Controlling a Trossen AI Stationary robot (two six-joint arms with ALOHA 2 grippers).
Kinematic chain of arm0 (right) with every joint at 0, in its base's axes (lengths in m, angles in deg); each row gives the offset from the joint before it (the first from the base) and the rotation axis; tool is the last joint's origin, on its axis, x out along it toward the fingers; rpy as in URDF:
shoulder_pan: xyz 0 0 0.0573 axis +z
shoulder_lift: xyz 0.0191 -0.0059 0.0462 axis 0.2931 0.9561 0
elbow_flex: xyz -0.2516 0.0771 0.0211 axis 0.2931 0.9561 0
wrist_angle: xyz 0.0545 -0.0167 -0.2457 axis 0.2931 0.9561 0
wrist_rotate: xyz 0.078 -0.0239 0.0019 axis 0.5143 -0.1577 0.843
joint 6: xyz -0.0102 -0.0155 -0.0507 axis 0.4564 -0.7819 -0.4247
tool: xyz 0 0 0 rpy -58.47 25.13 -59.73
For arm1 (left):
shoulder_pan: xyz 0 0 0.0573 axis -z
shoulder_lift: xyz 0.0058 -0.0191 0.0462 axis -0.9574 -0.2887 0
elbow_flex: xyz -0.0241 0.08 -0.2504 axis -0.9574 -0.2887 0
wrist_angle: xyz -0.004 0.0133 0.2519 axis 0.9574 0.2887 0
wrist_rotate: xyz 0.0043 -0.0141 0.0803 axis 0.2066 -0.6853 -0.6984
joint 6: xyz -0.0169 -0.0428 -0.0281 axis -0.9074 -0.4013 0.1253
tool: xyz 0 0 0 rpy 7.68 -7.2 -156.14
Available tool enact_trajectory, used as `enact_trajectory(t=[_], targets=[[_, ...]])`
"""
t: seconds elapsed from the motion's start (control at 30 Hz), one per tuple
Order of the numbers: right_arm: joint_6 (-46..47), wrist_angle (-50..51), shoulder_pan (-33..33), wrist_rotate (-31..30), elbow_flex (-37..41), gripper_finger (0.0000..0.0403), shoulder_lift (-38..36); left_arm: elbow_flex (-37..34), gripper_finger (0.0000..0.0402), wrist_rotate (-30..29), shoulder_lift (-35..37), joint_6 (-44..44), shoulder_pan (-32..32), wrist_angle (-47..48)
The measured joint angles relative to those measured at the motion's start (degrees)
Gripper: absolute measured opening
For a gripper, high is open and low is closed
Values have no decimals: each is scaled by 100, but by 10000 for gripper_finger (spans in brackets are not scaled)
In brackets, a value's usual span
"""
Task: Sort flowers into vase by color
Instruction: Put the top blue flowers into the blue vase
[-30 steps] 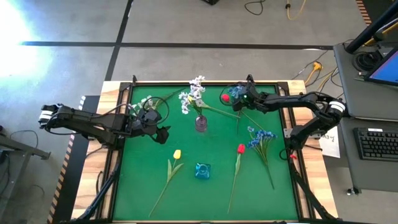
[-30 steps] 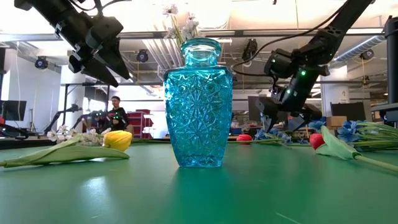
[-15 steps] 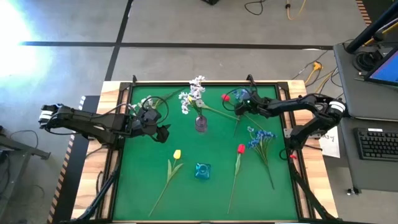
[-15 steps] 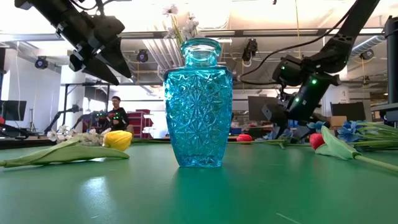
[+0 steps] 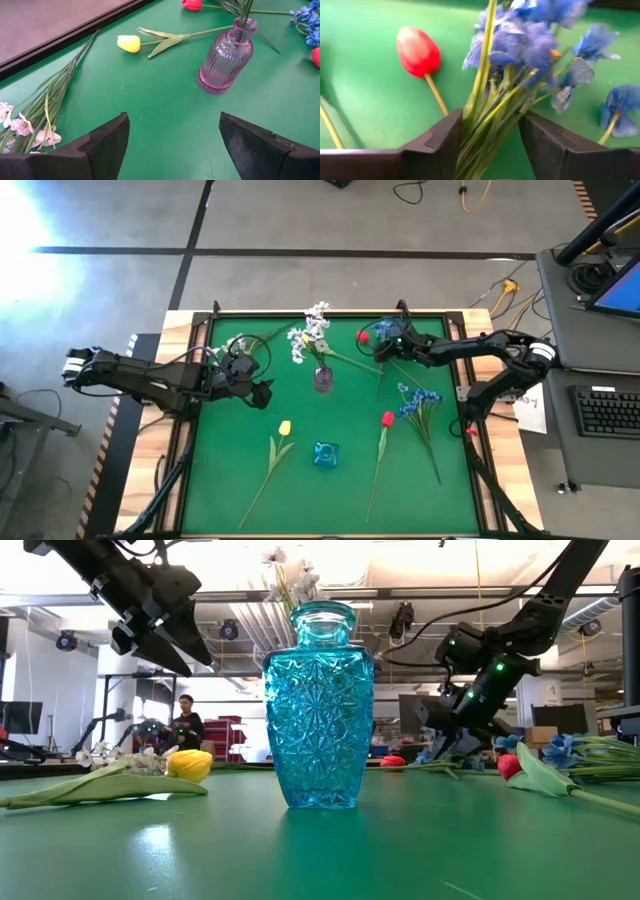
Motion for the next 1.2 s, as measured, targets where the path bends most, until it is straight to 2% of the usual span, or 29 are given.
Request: enact_trajectory(t=[0.27, 0.43, 0.7, 0.97, 1.07, 1.2], targets=[[0, -3, 2, -36, -23, 131, 0, 0, 295, 0, 0, -1, 1, 7], [135, 2, 2, -31, -23, 133, 0, 2, 295, 19, 7, 41, 1, 34], [266, 265, -7, 273, -126, 214, 0, 273, 295, 203, 72, 59, 9, 654], [520, 1845, -9, 434, -946, 304, 0, 297, 295, 204, 74, 150, 7, 881], [625, 2214, -9, 429, -1178, 322, 39, 297, 295, 204, 74, 147, 7, 913], [748, 2152, -9, 426, -1227, 330, 255, 297, 295, 192, 74, 155, 7, 918]])
